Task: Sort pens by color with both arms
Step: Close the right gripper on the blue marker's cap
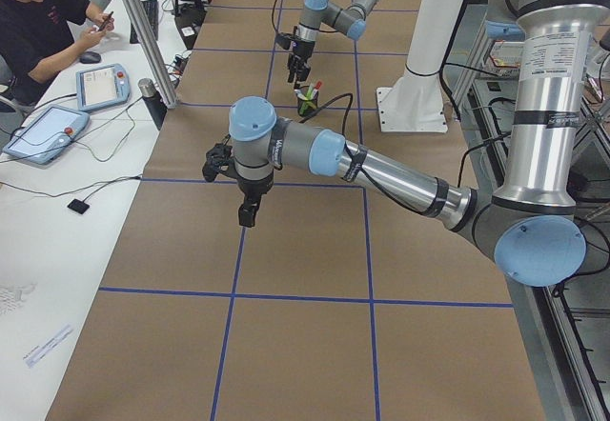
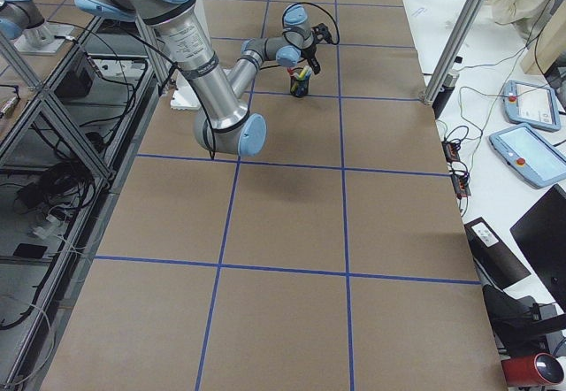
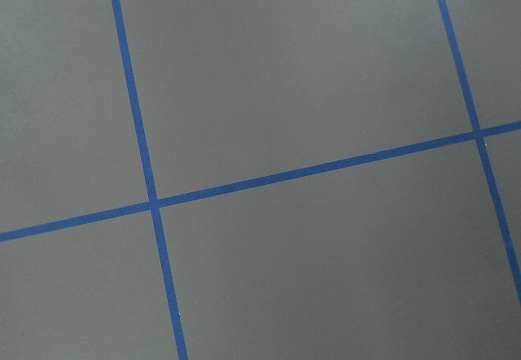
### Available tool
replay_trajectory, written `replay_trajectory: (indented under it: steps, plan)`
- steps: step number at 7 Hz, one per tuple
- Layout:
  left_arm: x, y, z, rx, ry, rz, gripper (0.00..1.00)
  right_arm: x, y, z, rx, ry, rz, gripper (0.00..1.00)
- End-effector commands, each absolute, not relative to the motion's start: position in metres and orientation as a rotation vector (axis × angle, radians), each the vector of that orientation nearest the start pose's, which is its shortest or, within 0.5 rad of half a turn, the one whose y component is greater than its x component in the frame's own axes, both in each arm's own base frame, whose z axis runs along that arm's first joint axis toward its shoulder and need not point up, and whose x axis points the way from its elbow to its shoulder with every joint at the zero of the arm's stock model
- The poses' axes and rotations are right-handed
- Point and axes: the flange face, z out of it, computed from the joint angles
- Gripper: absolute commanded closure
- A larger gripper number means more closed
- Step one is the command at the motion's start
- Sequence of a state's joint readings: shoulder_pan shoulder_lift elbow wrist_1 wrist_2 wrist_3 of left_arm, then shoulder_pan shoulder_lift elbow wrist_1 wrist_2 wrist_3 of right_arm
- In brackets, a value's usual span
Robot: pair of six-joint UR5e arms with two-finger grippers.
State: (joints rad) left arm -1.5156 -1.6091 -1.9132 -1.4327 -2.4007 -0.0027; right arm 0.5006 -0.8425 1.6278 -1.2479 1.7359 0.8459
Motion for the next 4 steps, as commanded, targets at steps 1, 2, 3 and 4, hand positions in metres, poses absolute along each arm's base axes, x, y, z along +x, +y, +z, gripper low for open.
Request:
replay_trajectory:
  steps: [1, 2, 3, 4]
  plan:
    - [-0.0325, -0.4959, 0.4829, 0.205, 0.832, 0.151, 0.01, -0.5522, -0.4361, 0.1573, 0.51, -0.982, -0.293, 0.35]
    - [-0.0325, -0.4959, 0.4829, 0.205, 0.832, 0.151, 0.01, -0.5522, -0.4361, 0.1573, 0.51, -0.982, -0.293, 0.35]
    - [-0.0325, -0.4959, 0.4829, 0.205, 0.832, 0.151, 0.01, -0.5533, -0.4355, 0.1569, 0.509, -0.983, -0.293, 0.35]
    - [-0.0325, -0.4959, 0.4829, 0.205, 0.832, 0.151, 0.01, -0.5559, -0.4345, 0.1589, 0.504, -0.979, -0.297, 0.35]
